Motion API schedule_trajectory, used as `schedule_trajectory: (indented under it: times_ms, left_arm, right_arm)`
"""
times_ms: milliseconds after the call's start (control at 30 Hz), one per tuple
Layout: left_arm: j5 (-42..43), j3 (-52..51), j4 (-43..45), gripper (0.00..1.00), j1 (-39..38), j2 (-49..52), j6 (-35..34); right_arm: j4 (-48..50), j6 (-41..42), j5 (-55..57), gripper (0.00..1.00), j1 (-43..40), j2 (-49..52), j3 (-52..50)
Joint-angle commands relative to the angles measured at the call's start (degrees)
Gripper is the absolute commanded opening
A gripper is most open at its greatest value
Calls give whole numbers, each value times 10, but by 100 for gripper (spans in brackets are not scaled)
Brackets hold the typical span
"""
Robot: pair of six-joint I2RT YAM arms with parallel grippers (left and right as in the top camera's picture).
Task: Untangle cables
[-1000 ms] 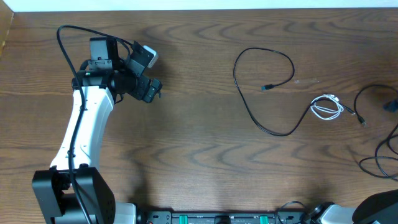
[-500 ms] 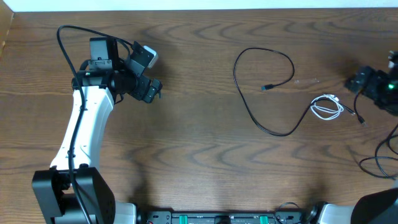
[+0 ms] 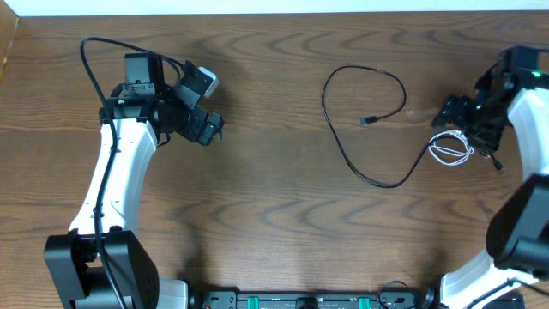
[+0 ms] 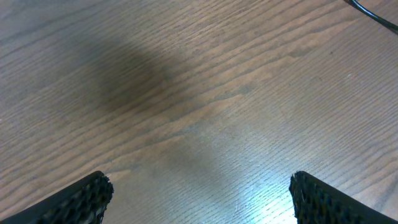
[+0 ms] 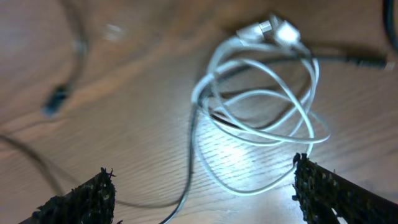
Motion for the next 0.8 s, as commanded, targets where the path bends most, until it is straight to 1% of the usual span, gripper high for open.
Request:
schedule_trajectory:
  times_ms: [0, 200, 367, 600, 700, 767]
  left_arm:
    - [10, -2, -1, 92, 1, 5, -9]
    - [10, -2, 2, 93, 1, 5, -9]
    - [10, -2, 3, 93, 1, 5, -9]
    - [10, -2, 3, 92, 1, 5, -9]
    - [10, -2, 3, 92, 1, 5, -9]
    - [10, -2, 3, 92, 1, 5, -9]
  right_arm:
    - [-24, 68, 72, 90, 9, 33, 3]
    - [-52, 99, 144, 91, 9, 41, 3]
    - [-54, 106, 147, 92, 11, 41, -4]
    - [15, 120, 143, 91, 10, 42, -69]
    - [60, 120, 113, 87, 11, 42, -103]
    - [91, 121, 94, 76, 10, 42, -121]
